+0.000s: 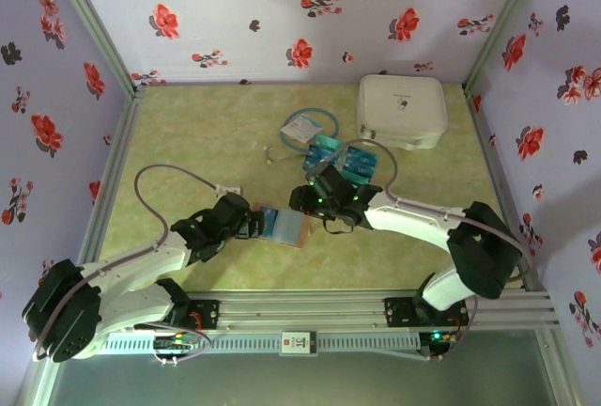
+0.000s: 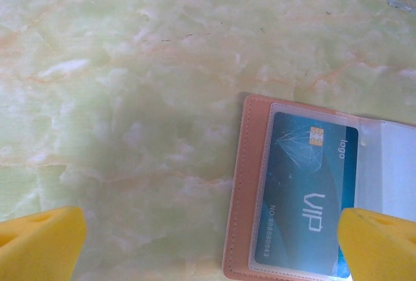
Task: Put the credit cards into the card holder
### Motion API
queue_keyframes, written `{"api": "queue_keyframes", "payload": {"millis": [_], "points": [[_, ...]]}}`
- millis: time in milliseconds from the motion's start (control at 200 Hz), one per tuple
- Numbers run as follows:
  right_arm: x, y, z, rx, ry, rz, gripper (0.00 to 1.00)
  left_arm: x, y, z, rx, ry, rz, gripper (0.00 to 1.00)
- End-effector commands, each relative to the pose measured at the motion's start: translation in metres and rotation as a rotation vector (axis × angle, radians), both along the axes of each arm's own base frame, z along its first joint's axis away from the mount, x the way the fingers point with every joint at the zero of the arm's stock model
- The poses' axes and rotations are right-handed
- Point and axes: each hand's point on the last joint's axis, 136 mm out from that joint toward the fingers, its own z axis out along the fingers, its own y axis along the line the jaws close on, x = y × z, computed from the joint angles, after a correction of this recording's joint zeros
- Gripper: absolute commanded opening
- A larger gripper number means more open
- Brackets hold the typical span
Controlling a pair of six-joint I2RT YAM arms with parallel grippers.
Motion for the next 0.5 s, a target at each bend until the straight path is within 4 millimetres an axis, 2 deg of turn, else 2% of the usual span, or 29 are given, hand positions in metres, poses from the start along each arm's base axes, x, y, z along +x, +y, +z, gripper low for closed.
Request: {"api": "queue_keyframes", "payload": {"millis": [0, 95, 200, 235, 315, 380, 495], "points": [[-0.022, -0.031, -0.034, -0.214, 0.026, 0.045, 0.51, 0.0, 0.002, -0.003, 0.004, 0.021, 0.004, 1.0], [-0.029, -0.025, -0.046, -0.229, 0.041, 0.082, 0.51, 0.001, -0.001, -0.004, 0.002, 0.028, 0.004, 1.0], [-0.028, -0.022, -0.06, -0.253, 0.048, 0.082, 0.47, 0.003, -0.004, -0.005, 0.001, 0.035, 0.002, 1.0], [-0.024, -0.025, -0.064, -0.27, 0.038, 0.067, 0.41, 0.003, -0.005, -0.005, 0.003, 0.038, 0.0, 1.0], [-0.015, -0.033, -0.065, -0.304, 0.018, 0.038, 0.16, 0.005, -0.007, -0.004, 0.004, 0.043, -0.006, 1.0], [-0.006, -0.04, -0.063, -0.313, 0.002, 0.025, 0.0, 0.005, -0.01, -0.004, 0.003, 0.046, -0.013, 1.0], [0.008, -0.052, -0.057, -0.309, -0.003, 0.011, 0.0, 0.007, -0.015, -0.002, -0.004, 0.054, -0.029, 1.0]]}}
